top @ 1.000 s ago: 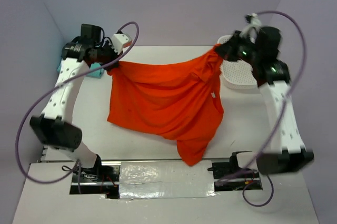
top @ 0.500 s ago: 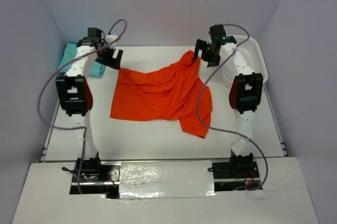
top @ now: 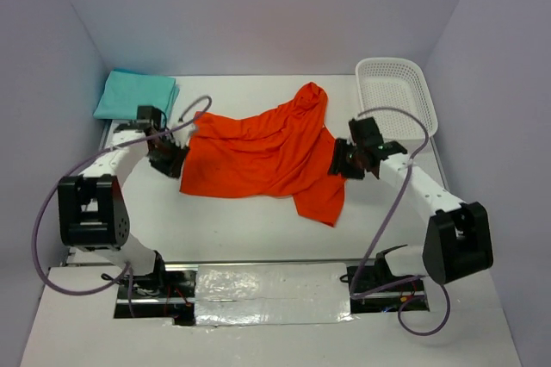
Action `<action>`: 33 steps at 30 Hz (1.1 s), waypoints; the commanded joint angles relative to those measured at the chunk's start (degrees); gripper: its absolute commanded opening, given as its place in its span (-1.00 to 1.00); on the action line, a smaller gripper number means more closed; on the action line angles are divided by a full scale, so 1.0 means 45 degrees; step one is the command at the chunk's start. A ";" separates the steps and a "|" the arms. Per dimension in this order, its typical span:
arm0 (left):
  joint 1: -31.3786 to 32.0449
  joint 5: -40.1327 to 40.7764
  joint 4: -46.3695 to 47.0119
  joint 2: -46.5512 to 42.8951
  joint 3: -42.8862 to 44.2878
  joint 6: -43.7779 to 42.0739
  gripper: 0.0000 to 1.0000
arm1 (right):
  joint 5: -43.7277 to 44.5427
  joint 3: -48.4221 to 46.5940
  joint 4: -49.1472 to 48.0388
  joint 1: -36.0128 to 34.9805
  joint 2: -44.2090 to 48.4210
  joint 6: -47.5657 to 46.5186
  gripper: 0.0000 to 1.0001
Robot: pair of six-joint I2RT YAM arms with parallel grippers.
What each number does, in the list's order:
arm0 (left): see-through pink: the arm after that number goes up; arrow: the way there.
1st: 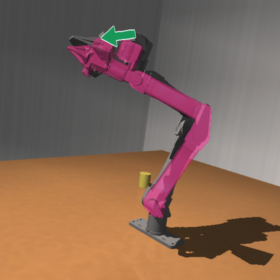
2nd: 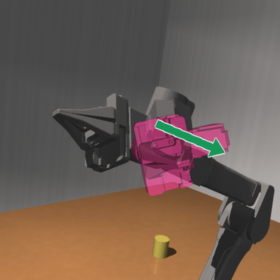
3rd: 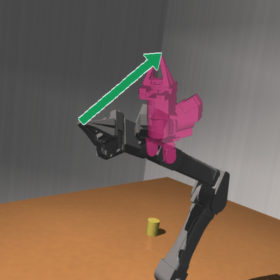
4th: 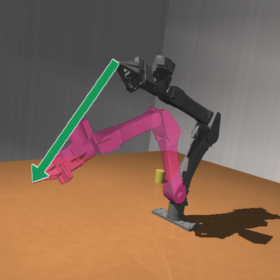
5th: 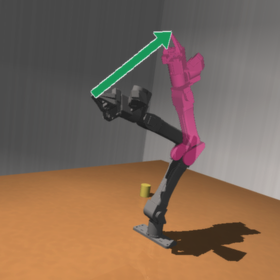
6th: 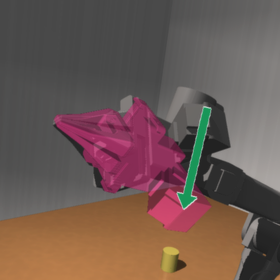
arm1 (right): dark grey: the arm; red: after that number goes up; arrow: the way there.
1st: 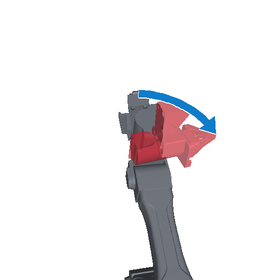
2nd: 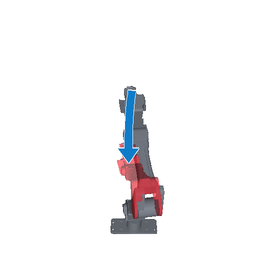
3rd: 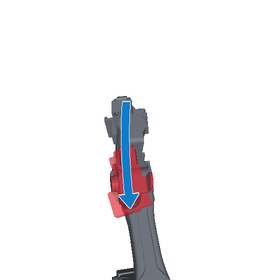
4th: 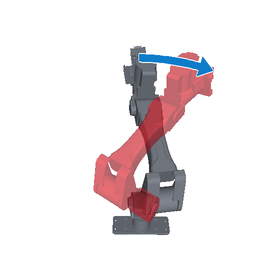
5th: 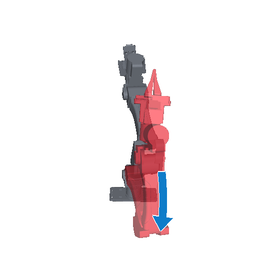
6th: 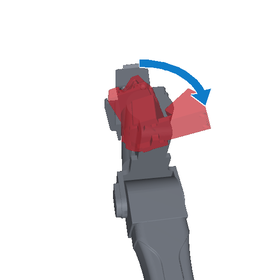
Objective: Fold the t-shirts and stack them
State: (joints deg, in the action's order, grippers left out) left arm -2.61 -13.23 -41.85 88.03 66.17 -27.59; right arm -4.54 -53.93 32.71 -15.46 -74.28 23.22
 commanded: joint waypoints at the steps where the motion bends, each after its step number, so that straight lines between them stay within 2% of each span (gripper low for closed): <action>1: -0.0084 0.0440 0.1302 0.0184 -0.1555 -0.0430 -0.01 | -0.0377 0.1687 -0.0802 -0.0196 -0.0329 0.0757 0.17; 7: 0.0150 -0.0263 0.3319 -0.0400 -0.2884 -0.0586 0.13 | -0.0477 0.2822 -0.1271 -0.0567 -0.1109 0.1108 0.30; 11: 0.0248 -0.0749 0.3343 -0.0382 -0.3376 -0.1054 0.10 | -0.0515 0.3448 -0.1682 -0.0724 -0.1520 0.1460 0.32; 16: 0.0287 -0.0068 0.4005 0.0065 -0.4002 -0.0647 0.07 | -0.0712 0.3763 -0.1782 -0.1074 -0.2009 0.1714 0.28; 20: 0.0307 0.0051 0.4026 0.0672 -0.3495 -0.0158 0.00 | -0.0380 0.4133 -0.1118 -0.1075 -0.1056 0.1715 0.30; 21: 0.0346 -0.0104 0.4045 0.0692 -0.3436 -0.0118 -0.04 | -0.0302 0.4172 -0.0788 -0.1075 -0.0839 0.1714 0.30; 24: 0.0366 -0.0378 0.3714 0.0731 -0.3182 -0.0020 -0.58 | -0.0300 0.3959 -0.0007 -0.1075 -0.0291 0.1870 0.48; 26: 0.0346 -0.0573 0.3363 0.0537 -0.3201 -0.0137 -0.80 | -0.0631 0.3996 0.0153 -0.1114 0.0195 0.2239 0.58; 27: 0.0365 -0.0729 0.3284 0.0439 -0.3240 -0.0176 -1.00 | -0.0749 0.4190 0.0037 -0.1095 0.0353 0.2358 0.65; 31: 0.0365 -0.0809 0.2855 0.0106 -0.3104 -0.0235 -1.00 | -0.1704 0.4583 -0.0647 -0.1114 -0.0285 0.2632 0.63; 33: 0.0366 -0.0887 0.2621 -0.0030 -0.2871 -0.0177 -1.00 | -0.2096 0.4718 -0.1054 -0.1114 -0.0737 0.2613 0.49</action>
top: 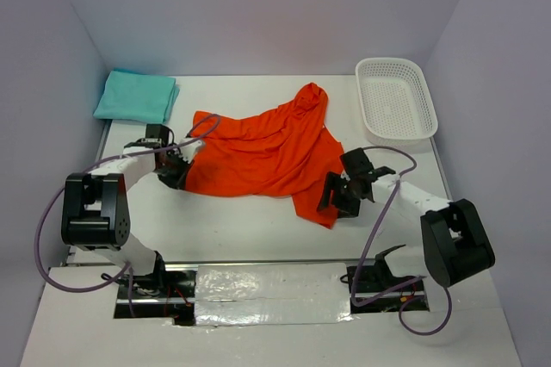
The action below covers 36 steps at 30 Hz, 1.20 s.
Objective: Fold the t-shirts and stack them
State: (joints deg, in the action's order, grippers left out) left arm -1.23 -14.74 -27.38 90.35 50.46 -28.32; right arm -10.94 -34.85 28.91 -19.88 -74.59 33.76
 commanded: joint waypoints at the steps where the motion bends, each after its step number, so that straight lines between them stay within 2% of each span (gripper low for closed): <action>1: 0.0060 -0.0649 -0.0693 -0.0584 0.0701 0.0003 -1.00 | -0.0868 0.0595 -0.0406 -0.0153 -0.0923 0.0291 0.43; 4: 0.0040 -0.0922 -0.1200 -0.0877 0.1207 0.0081 -1.00 | -0.1260 0.0948 -0.1480 -0.0095 -0.1255 0.0214 -0.42; 5: 0.0001 -0.1058 -0.1569 -0.0974 0.1731 0.0101 -1.00 | -0.1299 0.0600 -0.1579 0.0041 -0.1393 0.0097 -0.99; 7: -0.0096 -0.1486 -0.2058 -0.0975 0.2572 0.0237 -1.00 | -0.1474 -0.0161 -0.1405 0.0566 -0.1608 -0.0332 -1.00; 10: -0.0486 -0.2015 -0.3152 -0.0761 0.5108 0.0433 -1.00 | -0.1554 -0.2813 -0.0450 0.1525 -0.1394 -0.1093 -1.00; 11: -0.0661 -0.2114 -0.3870 -0.0567 0.6643 0.0375 -1.00 | -0.1283 -0.4659 0.0500 0.1894 -0.1259 -0.1656 -1.00; 13: -0.0954 -0.2173 -0.4519 -0.0371 0.8773 0.0238 -1.00 | -0.0892 -0.6581 0.1560 0.2130 -0.1122 -0.2323 -1.00; 14: -0.1053 -0.2096 -0.4773 -0.0370 0.9348 0.0180 -1.00 | -0.0677 -0.8312 0.2590 0.2287 -0.1043 -0.2635 -1.00; 17: -0.1444 -0.1649 -0.5303 -0.0681 1.0544 0.0004 -1.00 | -0.0206 -1.0436 0.4039 0.3028 -0.0555 -0.3671 -1.00; 21: -0.1522 -0.0847 -0.5886 -0.1384 1.0663 -0.0386 -1.00 | -0.1373 -1.0771 0.4650 0.4045 0.0730 -0.4492 -1.00; 29: -0.1522 0.0248 -0.7255 -0.1855 1.0663 -0.1266 -1.00 | -0.2842 -0.9855 0.5823 0.4085 0.2490 -0.5802 -1.00; 32: -0.1503 -0.0082 -0.7860 -0.1056 1.0448 -0.1442 -1.00 | -0.3115 -0.8742 0.5511 0.4066 0.2610 -0.5745 -1.00; 36: -0.1348 -0.1039 -0.8603 0.1553 1.0194 -0.1598 -0.94 | -0.3876 -0.6988 0.3721 0.4008 0.2377 -0.4984 -1.00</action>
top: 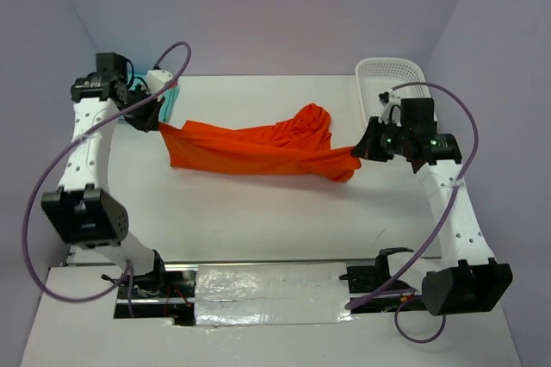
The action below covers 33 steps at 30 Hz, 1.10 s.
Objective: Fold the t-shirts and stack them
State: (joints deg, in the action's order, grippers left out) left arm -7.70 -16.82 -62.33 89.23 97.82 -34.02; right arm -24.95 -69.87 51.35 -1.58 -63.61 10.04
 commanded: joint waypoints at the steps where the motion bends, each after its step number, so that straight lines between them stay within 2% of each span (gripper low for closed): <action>1: 0.0207 -0.0598 -0.0973 0.2450 -0.0235 -0.0331 -0.82 | -0.0552 0.1050 -0.1720 -0.0193 -0.0179 0.0520 -1.00; 4: 0.0345 -0.1474 -0.1461 0.5690 0.1459 0.0466 -0.73 | -0.0509 0.1814 -0.3634 -0.0896 -0.1423 0.1477 -1.00; 5: 0.0306 -0.1651 -0.1598 0.6530 0.2123 0.0876 -0.63 | -0.0878 0.1853 -0.3986 -0.1053 -0.1816 0.1672 -1.00; 6: 0.0306 -0.1788 -0.1657 0.8027 0.3599 0.1248 -0.53 | -0.0997 0.1854 -0.4628 -0.1267 -0.2207 0.1964 -1.00; 7: 0.0306 -0.1809 -0.1677 0.8680 0.4368 0.2044 -0.23 | -0.1037 0.1835 -0.4924 -0.1327 -0.2888 0.2083 -1.00; 9: 0.0287 -0.1459 -0.1503 1.0026 0.6394 0.2947 -0.16 | -0.1018 0.1660 -0.5336 -0.1367 -0.3517 0.2162 -1.00; 10: 0.0306 -0.1322 -0.1347 1.0169 0.6755 0.3492 -0.15 | -0.0979 0.1543 -0.5299 -0.1367 -0.4100 0.2124 -1.00; 11: 0.0287 -0.1302 -0.0688 0.9920 0.6739 0.3730 -0.14 | -0.0921 0.1251 -0.5163 -0.1347 -0.4357 0.2046 -1.00; 12: 0.0228 -0.1418 0.1330 0.8525 0.5095 0.4370 -0.02 | -0.0940 0.1248 -0.5104 -0.1366 -0.4727 0.1833 -1.00; 13: 0.0228 -0.1341 0.1350 0.8511 0.5079 0.4376 -0.02 | -0.0940 0.1248 -0.5103 -0.1367 -0.4750 0.1831 -1.00; 14: 0.0189 -0.1128 0.2259 0.7351 0.3474 0.4551 0.11 | -0.0921 0.1364 -0.5181 -0.1367 -0.4769 0.1831 -1.00; 15: 0.0150 -0.0932 0.3177 0.6817 0.2723 0.4726 0.29 | -0.0804 0.1424 -0.5239 -0.1347 -0.4808 0.1831 -1.00; 16: 0.0169 -0.0834 0.4539 0.6348 0.2058 0.4631 0.29 | -0.0784 0.1443 -0.5201 -0.1366 -0.4925 0.1792 -1.00; 17: 0.0150 -0.0891 0.4901 0.5705 0.1123 0.4456 0.26 | -0.0784 0.1444 -0.5181 -0.1367 -0.4984 0.1772 -1.00; 20: 0.0227 -0.0796 0.4556 0.5444 0.0548 0.3635 -0.15 | -0.0842 0.1385 -0.5006 -0.1367 -0.5179 0.1792 -1.00; 21: 0.0228 -0.0504 0.4205 0.5560 0.0586 0.3576 -0.43 | -0.0823 0.1366 -0.4967 -0.1367 -0.5199 0.1772 -1.00; 23: 0.0247 -0.0170 0.2975 0.6143 0.0858 0.3537 -0.61 | -0.0648 0.1307 -0.4908 -0.1367 -0.5200 0.1753 -1.00; 25: 0.0228 -0.0070 0.2582 0.6478 0.0841 0.3498 -0.49 | -0.0647 0.1268 -0.4908 -0.1367 -0.5199 0.1714 -1.00; 26: 0.0247 -0.0284 0.2639 0.6653 0.0686 0.3478 -0.36 | -0.0647 0.1249 -0.4889 -0.1367 -0.5199 0.1694 -1.00; 27: 0.0267 -0.0885 0.2697 0.6675 0.0626 0.3420 -0.11 | -0.0608 0.1248 -0.4869 -0.1367 -0.5219 0.1675 -1.00; 29: 0.0325 -0.1532 0.3241 0.6617 0.0393 0.3497 0.10 | -0.0472 0.1171 -0.4675 -0.1367 -0.5374 0.1558 -1.00; 33: 0.0384 -0.1322 0.4513 0.6382 -0.0350 0.3751 0.23 | -0.0354 0.1248 -0.4576 -0.1366 -0.5434 0.1479 -1.00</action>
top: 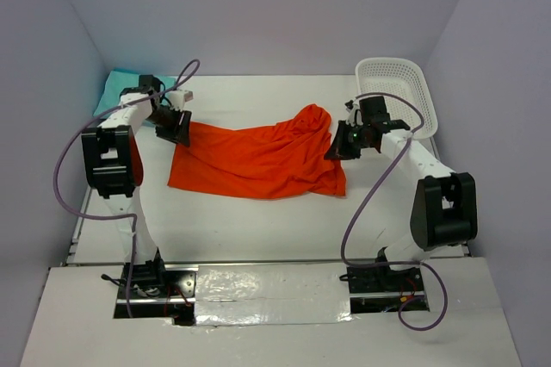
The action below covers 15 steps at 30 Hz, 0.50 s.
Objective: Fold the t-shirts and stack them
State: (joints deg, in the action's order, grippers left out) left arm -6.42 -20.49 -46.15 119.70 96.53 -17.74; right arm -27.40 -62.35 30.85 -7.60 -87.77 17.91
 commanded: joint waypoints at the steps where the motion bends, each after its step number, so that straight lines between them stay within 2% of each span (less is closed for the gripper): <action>1: 0.0097 -0.0563 0.0920 -0.0312 -0.0123 0.0075 0.23 | 0.0229 -0.0384 -0.0020 -0.0031 -0.0047 -0.0250 -1.00; 7: 0.0370 -0.0797 0.0958 0.0275 -0.0396 0.0133 0.14 | 0.0424 -0.0344 -0.0001 -0.0031 -0.0125 -0.0328 -1.00; 10: 0.0624 -0.0722 0.0960 0.0547 -0.0262 0.0250 -0.05 | 0.0502 -0.0558 0.0214 -0.0012 -0.0242 -0.0445 -1.00; 11: 0.0663 -0.0585 0.0804 0.0703 -0.0125 0.0289 -0.13 | 0.0522 -0.0598 0.0253 -0.0011 -0.0262 -0.0465 -1.00; 15: 0.0703 -0.0155 -0.0835 0.1485 0.0813 -0.0042 -0.18 | 0.0503 -0.0735 0.0351 0.0086 -0.0184 -0.0465 -1.00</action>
State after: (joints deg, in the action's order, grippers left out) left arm -3.44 -21.76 -44.77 123.90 97.49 -17.63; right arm -25.52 -62.74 31.90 -7.55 -88.84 16.78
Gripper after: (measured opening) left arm 0.412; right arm 0.008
